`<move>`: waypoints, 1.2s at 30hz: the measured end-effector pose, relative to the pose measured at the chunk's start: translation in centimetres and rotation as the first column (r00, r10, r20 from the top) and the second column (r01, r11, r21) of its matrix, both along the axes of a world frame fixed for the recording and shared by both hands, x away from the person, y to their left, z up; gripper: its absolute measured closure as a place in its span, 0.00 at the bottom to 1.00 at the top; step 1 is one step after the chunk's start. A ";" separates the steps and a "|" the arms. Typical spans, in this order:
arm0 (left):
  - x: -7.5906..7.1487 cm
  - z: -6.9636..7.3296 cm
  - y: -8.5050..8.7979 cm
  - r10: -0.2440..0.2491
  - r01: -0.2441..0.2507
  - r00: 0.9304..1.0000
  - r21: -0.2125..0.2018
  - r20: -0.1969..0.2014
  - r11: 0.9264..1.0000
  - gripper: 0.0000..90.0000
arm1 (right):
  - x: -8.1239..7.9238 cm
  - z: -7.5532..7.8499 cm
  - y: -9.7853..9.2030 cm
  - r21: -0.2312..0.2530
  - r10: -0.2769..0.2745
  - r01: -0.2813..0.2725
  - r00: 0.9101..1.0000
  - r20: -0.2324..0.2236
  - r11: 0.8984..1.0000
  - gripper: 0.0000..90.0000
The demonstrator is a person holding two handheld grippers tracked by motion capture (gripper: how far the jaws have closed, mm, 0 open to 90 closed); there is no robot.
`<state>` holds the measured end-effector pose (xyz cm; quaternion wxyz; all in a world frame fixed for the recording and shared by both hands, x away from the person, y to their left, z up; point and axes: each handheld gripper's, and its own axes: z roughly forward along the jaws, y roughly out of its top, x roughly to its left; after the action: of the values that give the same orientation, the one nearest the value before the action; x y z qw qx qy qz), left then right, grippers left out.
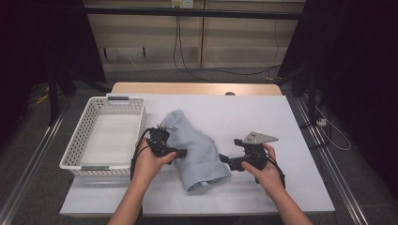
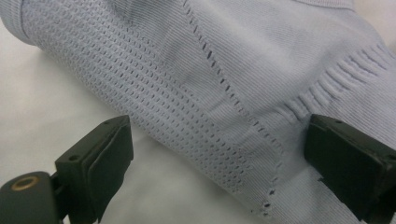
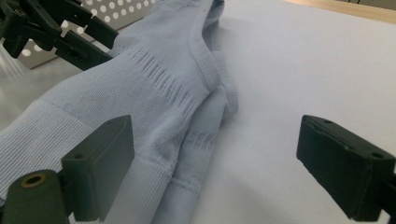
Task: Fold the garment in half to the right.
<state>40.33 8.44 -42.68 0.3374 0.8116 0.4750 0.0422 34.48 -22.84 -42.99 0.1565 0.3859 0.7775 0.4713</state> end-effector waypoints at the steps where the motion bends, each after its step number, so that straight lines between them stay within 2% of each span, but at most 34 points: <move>1: 0.0 0.0 0.0 -0.001 0.001 1.000 0.003 -0.003 1.000 0.10 | 0.0 0.0 0.0 0.000 0.001 -0.001 1.000 -0.001 1.000 0.12; 16: -0.3 -0.4 -0.2 0.012 -0.013 1.000 -0.022 -0.018 1.000 0.19 | 0.0 0.1 0.1 -0.004 0.000 0.000 1.000 0.011 1.000 0.12; 24: -0.2 -0.7 0.0 0.016 -0.021 0.998 -0.065 -0.067 0.998 0.29 | 0.0 0.1 0.1 -0.007 0.004 -0.004 1.000 0.014 1.000 0.12; 31: -0.3 -0.8 -0.1 0.018 -0.023 0.997 -0.074 -0.069 0.997 0.32 | -0.1 0.3 0.1 -0.008 0.001 -0.001 1.000 0.030 1.000 0.13; 33: -0.4 -0.8 -0.2 0.022 -0.029 0.997 -0.088 -0.077 0.996 0.36 | -0.1 0.3 0.1 -0.008 0.000 0.000 0.999 0.034 1.000 0.13; 36: -0.4 -0.8 -0.2 0.022 -0.028 0.997 -0.086 -0.079 0.996 0.38 | -0.1 0.4 0.1 -0.008 0.000 0.000 0.999 0.035 1.000 0.13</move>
<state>39.93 8.25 -43.50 0.3529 0.7913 0.4993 -0.0060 34.33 -22.70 -42.63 0.1717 0.3769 0.7764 0.4750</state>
